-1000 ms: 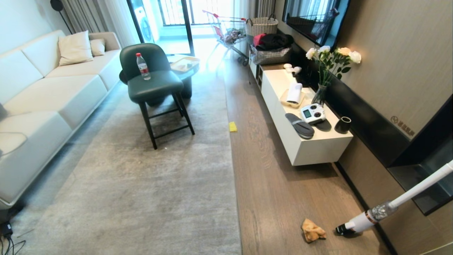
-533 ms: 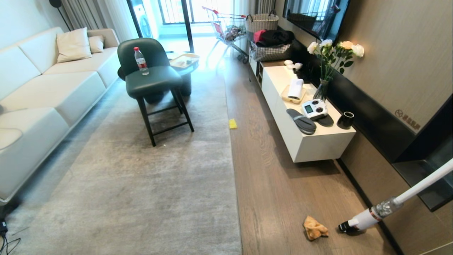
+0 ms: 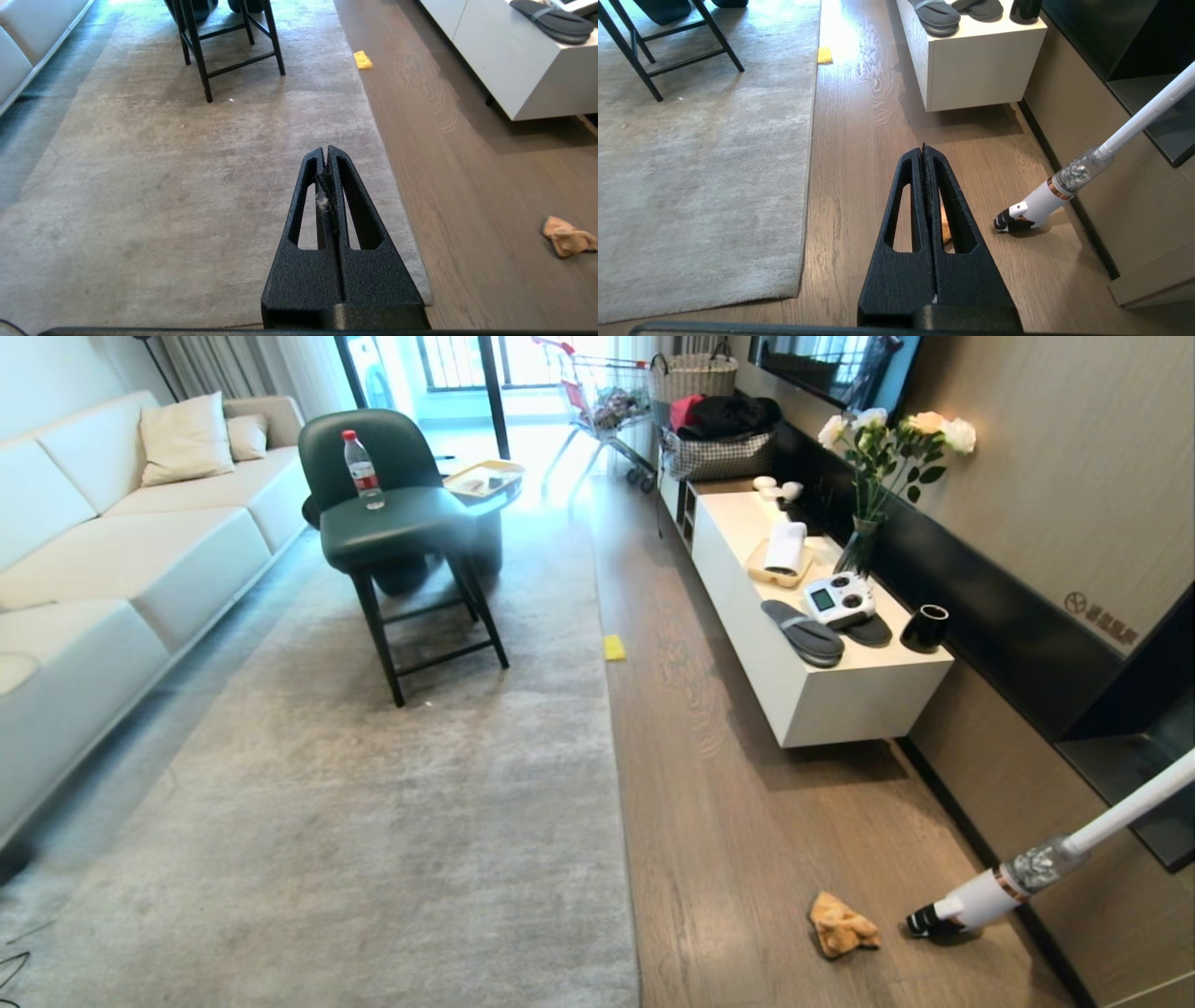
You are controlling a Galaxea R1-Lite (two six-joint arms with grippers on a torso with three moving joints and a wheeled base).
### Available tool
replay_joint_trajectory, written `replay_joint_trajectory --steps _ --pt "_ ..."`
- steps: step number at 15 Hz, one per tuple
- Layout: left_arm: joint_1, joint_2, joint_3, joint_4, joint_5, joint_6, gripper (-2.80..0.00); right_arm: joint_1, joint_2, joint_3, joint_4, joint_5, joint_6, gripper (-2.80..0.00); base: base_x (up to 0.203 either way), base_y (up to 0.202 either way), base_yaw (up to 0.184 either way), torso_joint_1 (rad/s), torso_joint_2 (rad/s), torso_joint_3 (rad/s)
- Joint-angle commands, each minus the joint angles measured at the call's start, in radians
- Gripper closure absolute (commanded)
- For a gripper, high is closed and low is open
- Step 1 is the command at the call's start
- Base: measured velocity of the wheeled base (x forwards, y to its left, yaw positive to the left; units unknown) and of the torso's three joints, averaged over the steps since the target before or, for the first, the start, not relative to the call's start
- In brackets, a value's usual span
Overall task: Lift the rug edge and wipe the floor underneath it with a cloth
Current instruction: Lift up the carpet
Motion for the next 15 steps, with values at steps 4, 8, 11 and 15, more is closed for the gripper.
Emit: replay_joint_trajectory --steps 4,8,11,15 --pt "0.000 0.001 0.000 -0.001 0.000 0.000 0.00 0.000 0.001 0.000 0.000 -0.001 0.000 0.00 0.000 0.000 0.000 -0.141 0.51 0.355" --pt "0.000 0.001 0.000 -0.001 0.000 0.000 0.00 0.000 0.001 0.000 0.000 -0.001 0.001 0.00 0.000 0.000 0.000 -0.106 0.47 0.372" --pt "0.000 0.001 0.000 -0.001 0.000 0.000 0.00 0.000 0.001 0.000 0.000 -0.001 0.002 0.00 0.000 0.000 0.000 -0.058 0.46 0.390" --pt "0.000 0.001 0.000 -0.001 0.000 0.000 0.00 0.000 0.001 0.000 0.000 -0.001 0.002 0.00 0.000 0.000 0.000 -0.018 0.45 0.413"
